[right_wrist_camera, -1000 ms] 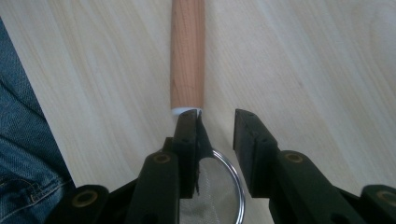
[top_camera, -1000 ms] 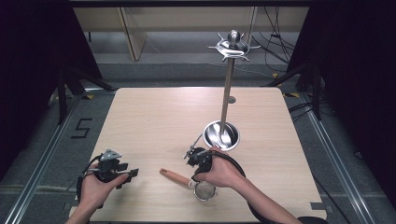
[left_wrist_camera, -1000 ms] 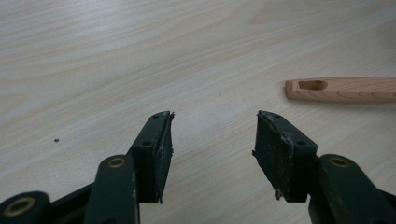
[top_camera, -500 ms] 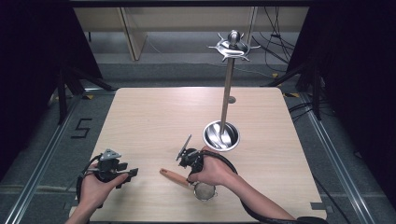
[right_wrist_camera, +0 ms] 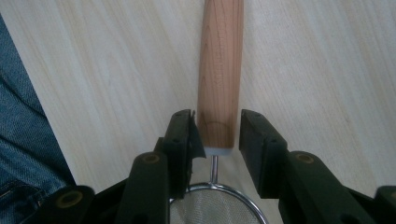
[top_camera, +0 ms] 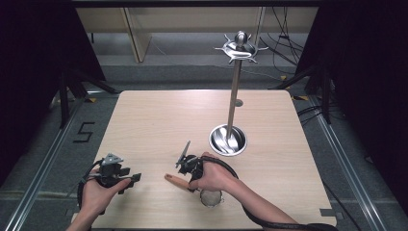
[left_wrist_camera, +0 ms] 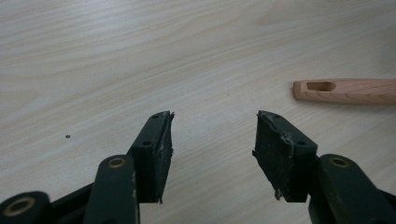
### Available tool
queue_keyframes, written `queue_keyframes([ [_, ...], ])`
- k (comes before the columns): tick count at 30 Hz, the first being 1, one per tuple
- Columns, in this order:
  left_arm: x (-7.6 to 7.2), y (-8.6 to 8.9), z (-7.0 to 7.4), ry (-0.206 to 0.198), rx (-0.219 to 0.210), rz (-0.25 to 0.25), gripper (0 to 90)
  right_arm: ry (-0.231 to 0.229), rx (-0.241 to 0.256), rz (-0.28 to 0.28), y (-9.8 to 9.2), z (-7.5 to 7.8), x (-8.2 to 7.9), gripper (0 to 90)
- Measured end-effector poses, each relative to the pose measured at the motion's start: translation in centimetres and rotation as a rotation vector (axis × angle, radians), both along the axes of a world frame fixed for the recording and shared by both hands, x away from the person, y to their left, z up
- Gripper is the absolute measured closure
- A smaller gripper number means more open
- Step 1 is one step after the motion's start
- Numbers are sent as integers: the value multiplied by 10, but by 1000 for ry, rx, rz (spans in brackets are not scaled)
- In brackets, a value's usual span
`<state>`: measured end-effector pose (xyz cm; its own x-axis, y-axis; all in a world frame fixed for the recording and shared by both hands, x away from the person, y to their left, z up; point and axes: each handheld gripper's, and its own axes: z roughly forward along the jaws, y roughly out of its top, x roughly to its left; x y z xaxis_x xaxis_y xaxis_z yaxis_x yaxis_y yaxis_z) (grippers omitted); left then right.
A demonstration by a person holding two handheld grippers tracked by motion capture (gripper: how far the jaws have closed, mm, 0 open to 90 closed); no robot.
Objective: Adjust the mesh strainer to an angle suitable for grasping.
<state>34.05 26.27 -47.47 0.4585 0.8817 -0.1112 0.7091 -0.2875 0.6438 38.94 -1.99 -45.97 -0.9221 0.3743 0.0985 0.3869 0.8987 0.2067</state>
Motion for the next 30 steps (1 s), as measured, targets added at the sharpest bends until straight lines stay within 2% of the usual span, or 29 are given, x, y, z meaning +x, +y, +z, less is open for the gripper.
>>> queue_keyframes([
  [1, 0, 0, 0, 0, -2, 1, 455, 19, -19, -25, 1, 0, -1, 638],
  [6, 0, 0, 0, 1, -2, 6, 455, 34, -43, -42, 5, -2, -2, 633],
  [7, 0, 0, 0, 1, -2, 6, 455, 38, 7, -14, 5, -6, 0, 632],
  [8, 0, 1, 0, 3, -11, 1, 455, 44, -48, -39, 7, -3, -2, 631],
  [10, 0, 1, 0, 8, -9, -1, 455, 23, -53, -22, 9, -4, -2, 629],
  [13, 0, 0, 0, 3, -5, 9, 455, 28, -60, -7, 9, -8, -1, 626],
  [14, -1, 0, 0, 2, -4, 10, 455, 34, -59, -18, 10, -8, -1, 626],
  [15, 0, 1, 0, 11, -7, 0, 455, 20, -55, -11, 11, -9, -1, 626],
  [16, 0, 1, 0, 9, -8, 1, 455, 39, -66, -19, 11, -9, -1, 626],
  [17, 0, 1, 0, 7, -10, 5, 455, 25, -69, -2, 12, -10, 0, 626],
  [18, 0, 1, 0, 8, -10, 5, 455, 24, -75, -13, 12, -10, -1, 626],
  [20, 0, 1, 0, 3, -4, 9, 455, 38, -67, -18, 13, -11, 0, 626],
  [21, -1, 1, 0, 3, 0, 10, 455, 31, -72, -21, 14, -11, 0, 627],
  [22, 0, 2, 0, 14, -8, 1, 455, 32, -65, -3, 14, -13, 2, 629],
  [23, 0, 1, 0, 8, -9, 4, 455, 31, -75, -24, 15, -13, 1, 631],
  [26, 0, 2, 0, 9, -9, 2, 455, 34, -71, -11, 16, -15, 3, 639],
  [28, -1, 2, 0, 4, -4, 5, 455, 46, -91, -55, 18, -14, 1, 646],
  [30, 0, 2, 0, 6, -6, 3, 455, 43, -85, -20, 17, -16, 4, 654],
])
